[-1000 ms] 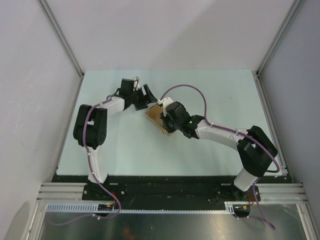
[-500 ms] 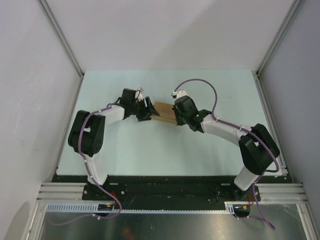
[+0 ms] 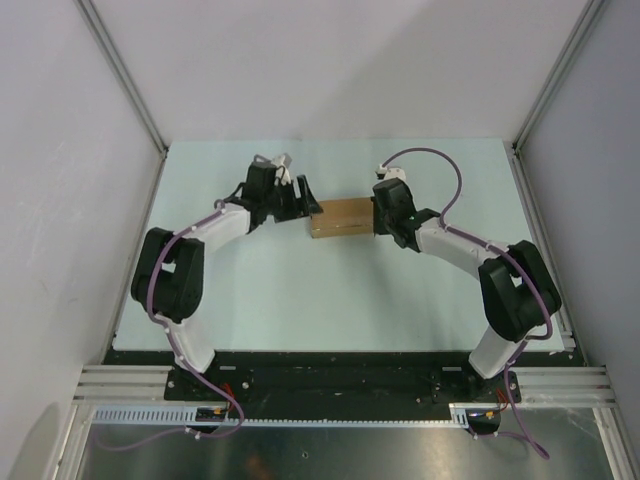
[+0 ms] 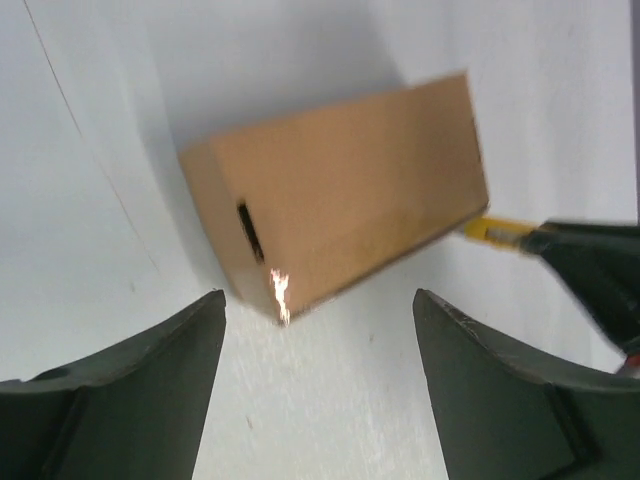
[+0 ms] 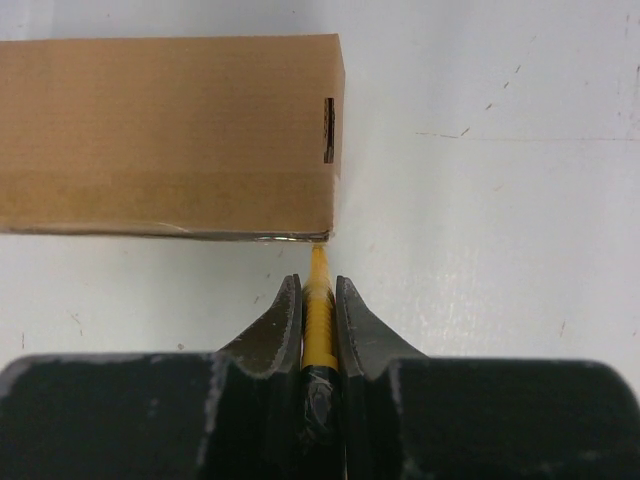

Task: Unpack the express box

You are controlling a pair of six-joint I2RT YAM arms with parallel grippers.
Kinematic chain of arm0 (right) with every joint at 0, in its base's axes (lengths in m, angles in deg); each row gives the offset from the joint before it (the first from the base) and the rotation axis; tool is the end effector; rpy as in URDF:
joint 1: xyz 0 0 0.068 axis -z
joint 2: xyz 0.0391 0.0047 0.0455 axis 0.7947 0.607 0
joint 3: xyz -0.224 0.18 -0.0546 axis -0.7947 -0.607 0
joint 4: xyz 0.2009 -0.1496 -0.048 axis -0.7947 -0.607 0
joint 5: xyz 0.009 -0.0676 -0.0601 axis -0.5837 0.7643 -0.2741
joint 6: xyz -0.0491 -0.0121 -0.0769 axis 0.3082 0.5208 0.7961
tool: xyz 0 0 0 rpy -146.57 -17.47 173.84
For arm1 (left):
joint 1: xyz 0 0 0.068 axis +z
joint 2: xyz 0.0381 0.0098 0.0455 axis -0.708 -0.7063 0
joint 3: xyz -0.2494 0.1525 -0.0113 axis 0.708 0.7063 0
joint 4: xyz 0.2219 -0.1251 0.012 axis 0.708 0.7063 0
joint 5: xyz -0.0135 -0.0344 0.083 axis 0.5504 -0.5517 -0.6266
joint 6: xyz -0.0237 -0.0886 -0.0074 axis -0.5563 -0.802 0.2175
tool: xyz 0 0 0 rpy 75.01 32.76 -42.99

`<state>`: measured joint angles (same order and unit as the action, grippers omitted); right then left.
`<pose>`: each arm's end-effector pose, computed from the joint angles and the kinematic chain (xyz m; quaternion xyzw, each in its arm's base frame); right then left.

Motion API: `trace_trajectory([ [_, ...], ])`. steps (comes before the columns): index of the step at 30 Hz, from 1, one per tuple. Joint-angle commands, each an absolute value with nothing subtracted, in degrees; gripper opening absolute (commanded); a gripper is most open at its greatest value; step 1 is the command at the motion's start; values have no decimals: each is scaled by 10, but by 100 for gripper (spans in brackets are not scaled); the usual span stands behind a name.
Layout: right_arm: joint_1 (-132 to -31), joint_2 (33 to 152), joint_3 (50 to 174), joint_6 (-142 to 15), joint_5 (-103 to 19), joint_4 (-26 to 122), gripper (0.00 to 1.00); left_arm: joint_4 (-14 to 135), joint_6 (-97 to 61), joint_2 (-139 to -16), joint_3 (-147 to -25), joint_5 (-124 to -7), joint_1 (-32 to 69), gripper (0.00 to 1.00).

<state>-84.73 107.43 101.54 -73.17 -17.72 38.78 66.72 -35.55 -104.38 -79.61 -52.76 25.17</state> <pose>0.3524 0.1937 0.2226 -0.0639 0.9011 0.0498 0.4261 0.3872 -0.1718 0.2019 0.0035 0.8954 -0.3225 0.3069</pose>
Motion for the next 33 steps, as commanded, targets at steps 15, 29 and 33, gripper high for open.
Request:
trace_trajectory([
  [15, -830, 1074, 1006, -751, -218, 434, 0, 585, -381, -1295, -1076, -453, 255, 88],
  [29, -803, 1080, 1006, -763, -254, 449, 0, 558, -306, -1128, -797, -357, 239, 78],
  [33, -807, 1078, 1006, -767, -275, 457, 0, 551, -310, -1067, -732, -344, 226, 74],
])
